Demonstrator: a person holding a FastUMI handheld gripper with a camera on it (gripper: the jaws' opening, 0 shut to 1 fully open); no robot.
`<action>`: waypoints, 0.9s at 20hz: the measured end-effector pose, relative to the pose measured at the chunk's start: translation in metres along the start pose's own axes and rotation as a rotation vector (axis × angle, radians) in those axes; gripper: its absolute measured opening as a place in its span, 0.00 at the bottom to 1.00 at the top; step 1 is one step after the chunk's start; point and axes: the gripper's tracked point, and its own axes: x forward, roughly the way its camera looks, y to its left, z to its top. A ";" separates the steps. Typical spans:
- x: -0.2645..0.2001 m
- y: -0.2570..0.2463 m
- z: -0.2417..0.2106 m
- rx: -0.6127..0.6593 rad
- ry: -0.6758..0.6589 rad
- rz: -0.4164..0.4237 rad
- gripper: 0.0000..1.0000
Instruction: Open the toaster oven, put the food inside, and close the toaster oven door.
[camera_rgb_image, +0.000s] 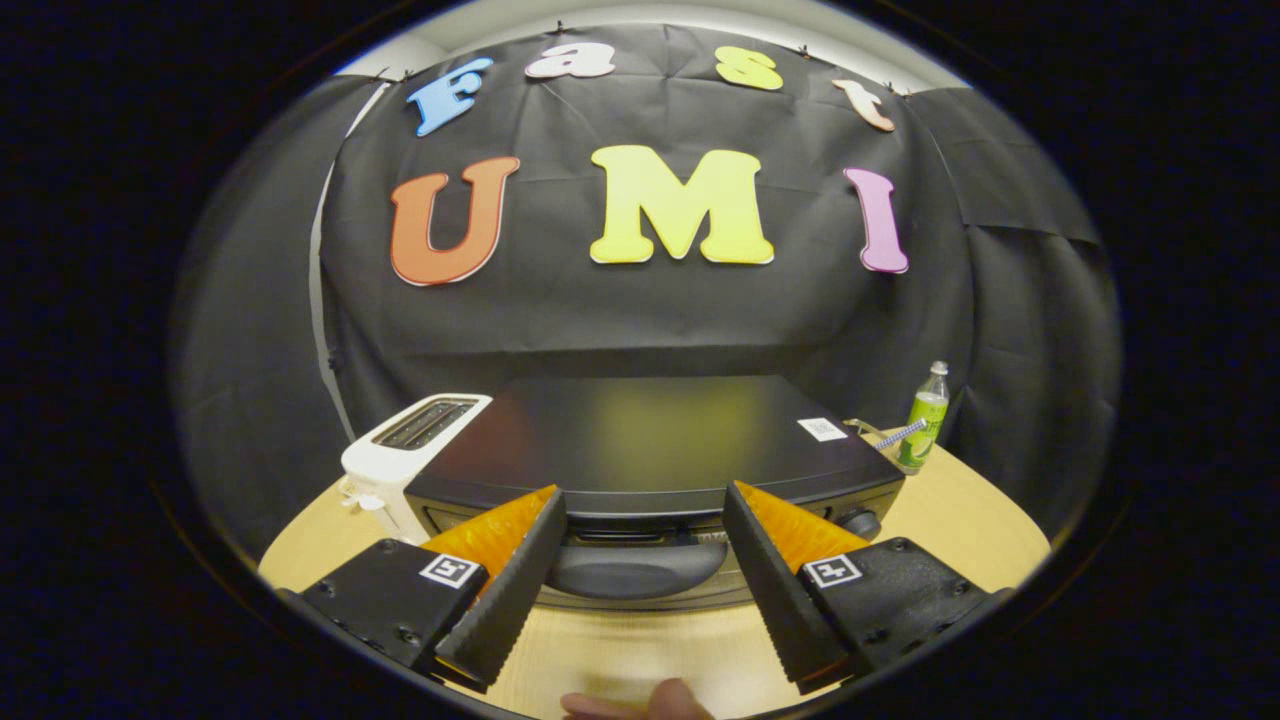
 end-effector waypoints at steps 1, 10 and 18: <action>0.003 0.001 -0.004 -0.004 0.014 0.005 1.00; -0.012 0.005 -0.019 -0.035 0.006 0.012 1.00; -0.053 0.000 -0.057 -0.056 0.157 0.021 1.00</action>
